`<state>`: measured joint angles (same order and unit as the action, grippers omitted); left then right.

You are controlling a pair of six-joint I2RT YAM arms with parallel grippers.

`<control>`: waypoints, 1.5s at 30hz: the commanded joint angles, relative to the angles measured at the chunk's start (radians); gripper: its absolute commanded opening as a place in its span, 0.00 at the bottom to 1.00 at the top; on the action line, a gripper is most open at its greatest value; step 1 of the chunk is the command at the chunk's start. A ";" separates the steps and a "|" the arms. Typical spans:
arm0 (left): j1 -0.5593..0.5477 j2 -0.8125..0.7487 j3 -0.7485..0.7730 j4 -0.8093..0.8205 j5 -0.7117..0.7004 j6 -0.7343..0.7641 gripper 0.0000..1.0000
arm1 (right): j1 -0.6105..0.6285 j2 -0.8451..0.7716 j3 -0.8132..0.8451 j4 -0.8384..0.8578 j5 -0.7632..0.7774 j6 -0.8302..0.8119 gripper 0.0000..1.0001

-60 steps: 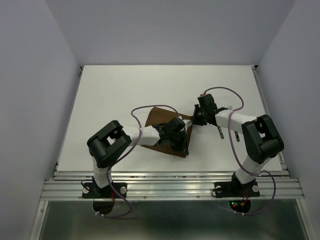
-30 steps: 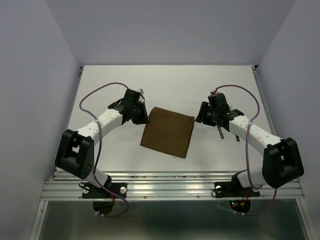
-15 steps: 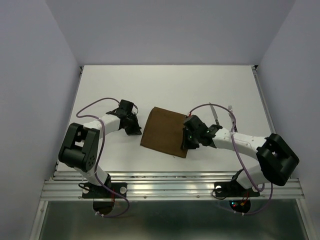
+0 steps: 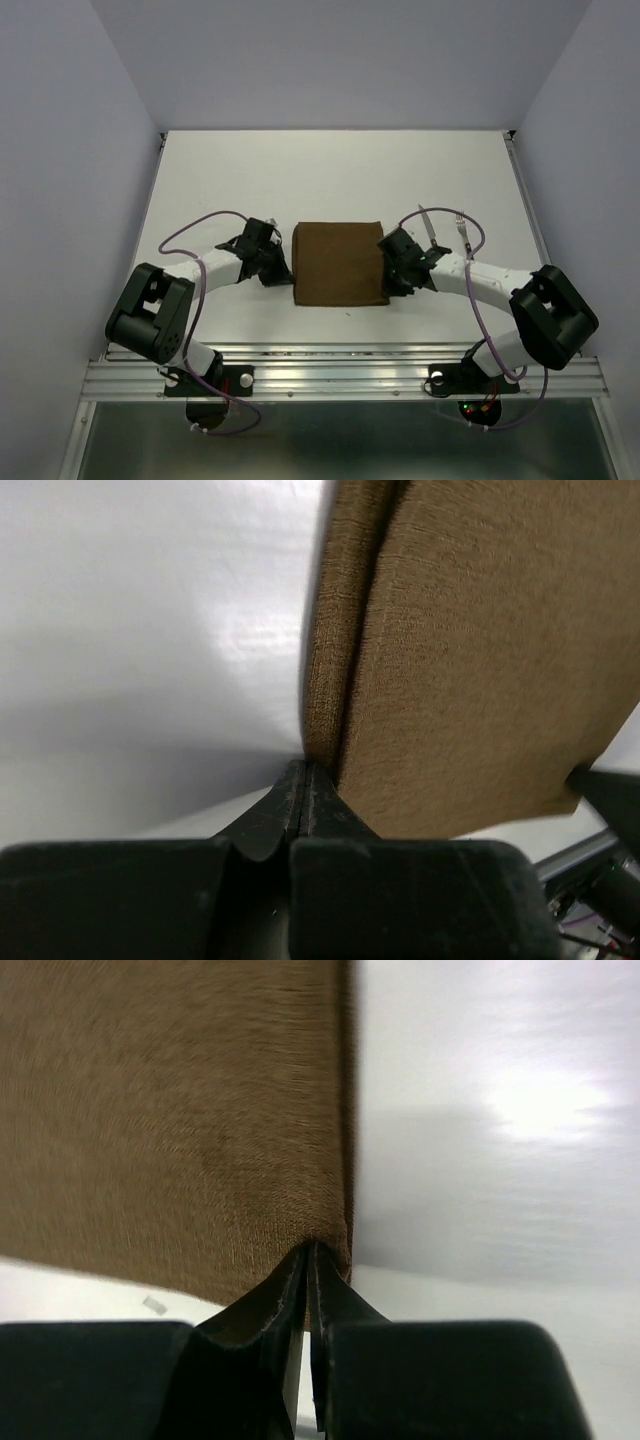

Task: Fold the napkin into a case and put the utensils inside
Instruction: Move the lower triangle-folded napkin to the center of the board, then pick up the lower triangle-folded napkin from the center of the board.

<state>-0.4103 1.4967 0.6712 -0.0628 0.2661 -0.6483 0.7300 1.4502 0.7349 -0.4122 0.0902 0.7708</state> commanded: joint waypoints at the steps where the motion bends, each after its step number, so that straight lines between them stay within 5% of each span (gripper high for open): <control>1: -0.064 -0.053 -0.051 -0.069 0.019 -0.031 0.00 | -0.112 -0.051 0.052 -0.106 0.146 -0.099 0.10; 9: -0.042 -0.102 0.079 -0.236 -0.109 0.054 0.00 | -0.107 0.035 0.302 -0.128 0.134 -0.218 0.11; 17: 0.247 -0.139 0.257 -0.347 -0.166 0.177 0.00 | 0.061 0.295 0.662 -0.172 0.264 -0.258 0.25; 22: 0.358 -0.161 0.268 -0.342 -0.111 0.176 0.00 | 0.135 0.522 0.975 -0.227 0.316 -0.304 0.33; 31: 0.347 -0.098 0.188 -0.215 0.061 0.148 0.00 | 0.154 0.815 1.308 -0.307 0.301 -0.317 0.41; 45: 0.343 -0.003 0.211 -0.137 0.176 0.160 0.00 | 0.154 0.918 1.353 -0.301 0.295 -0.263 0.35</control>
<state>-0.0654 1.4879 0.8627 -0.2283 0.3981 -0.5114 0.8783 2.3539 2.0434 -0.7204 0.3706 0.4828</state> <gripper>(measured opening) 0.025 0.369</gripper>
